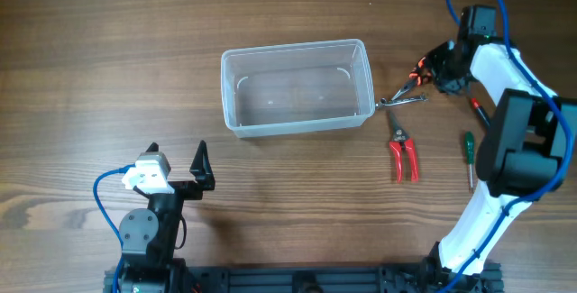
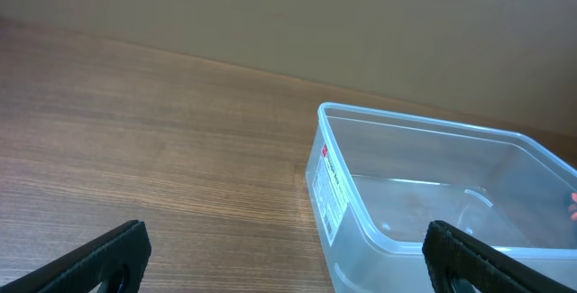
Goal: Pack container
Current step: 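Lower the right gripper onto the orange-black pliers and grasp them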
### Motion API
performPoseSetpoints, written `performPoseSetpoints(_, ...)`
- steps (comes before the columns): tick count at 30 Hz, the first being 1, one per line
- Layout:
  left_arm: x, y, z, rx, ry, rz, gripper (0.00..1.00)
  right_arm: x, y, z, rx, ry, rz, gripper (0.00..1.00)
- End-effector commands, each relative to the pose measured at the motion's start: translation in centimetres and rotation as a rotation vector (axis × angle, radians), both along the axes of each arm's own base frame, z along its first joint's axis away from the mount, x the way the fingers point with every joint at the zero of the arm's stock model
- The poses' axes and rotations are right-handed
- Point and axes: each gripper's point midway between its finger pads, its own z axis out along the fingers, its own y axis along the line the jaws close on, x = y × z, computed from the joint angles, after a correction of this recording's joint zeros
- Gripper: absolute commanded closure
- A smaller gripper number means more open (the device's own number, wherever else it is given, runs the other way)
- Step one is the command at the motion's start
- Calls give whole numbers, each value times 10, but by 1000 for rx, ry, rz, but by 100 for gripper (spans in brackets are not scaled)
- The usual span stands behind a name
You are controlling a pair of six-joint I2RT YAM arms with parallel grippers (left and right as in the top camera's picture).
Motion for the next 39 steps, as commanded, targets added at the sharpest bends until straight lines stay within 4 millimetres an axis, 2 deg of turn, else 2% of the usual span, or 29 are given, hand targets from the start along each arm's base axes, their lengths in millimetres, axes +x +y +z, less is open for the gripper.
performPoseSetpoints(1, 0, 2, -2, -11, 4, 10, 0, -16, 3, -32, 21, 102, -31, 62)
performPoseSetpoints(6, 0, 2, -2, -11, 4, 10, 0, -19, 1, -33, 10, 114, -26, 63)
performPoseSetpoints(8, 0, 2, -2, -11, 5, 10, 0, -29, 0, -35, 0, 157, -31, 72)
performPoseSetpoints(11, 0, 2, -2, -11, 4, 10, 0, -46, -3, -38, -24, 228, -38, 78)
performPoseSetpoints(22, 0, 2, -2, -11, 4, 10, 0, -64, -6, -39, -50, 304, -9, 81)
performPoseSetpoints(23, 0, 2, -2, -11, 4, 10, 0, -63, -6, -39, -53, 301, 4, 79)
performPoseSetpoints(24, 0, 2, -2, -11, 5, 10, 0, -62, -6, -38, -55, 298, 11, 64)
performPoseSetpoints(26, 0, 2, -2, -11, 5, 10, 0, -60, -6, -37, -57, 293, 10, 56)
performPoseSetpoints(27, 0, 2, -2, -11, 4, 10, 0, -60, -6, -37, -57, 291, 10, 57)
performPoseSetpoints(30, 0, 2, -2, -11, 5, 10, 0, -60, -6, -37, -56, 293, 10, 72)
performPoseSetpoints(34, 0, 2, -2, -11, 4, 10, 0, -65, -6, -37, -53, 311, 11, 83)
performPoseSetpoints(37, 0, 2, -2, -11, 5, 10, 0, -63, -6, -36, -56, 304, 18, 85)
performPoseSetpoints(39, 0, 2, -2, -11, 4, 10, 0, -54, -8, -31, -67, 278, 53, 85)
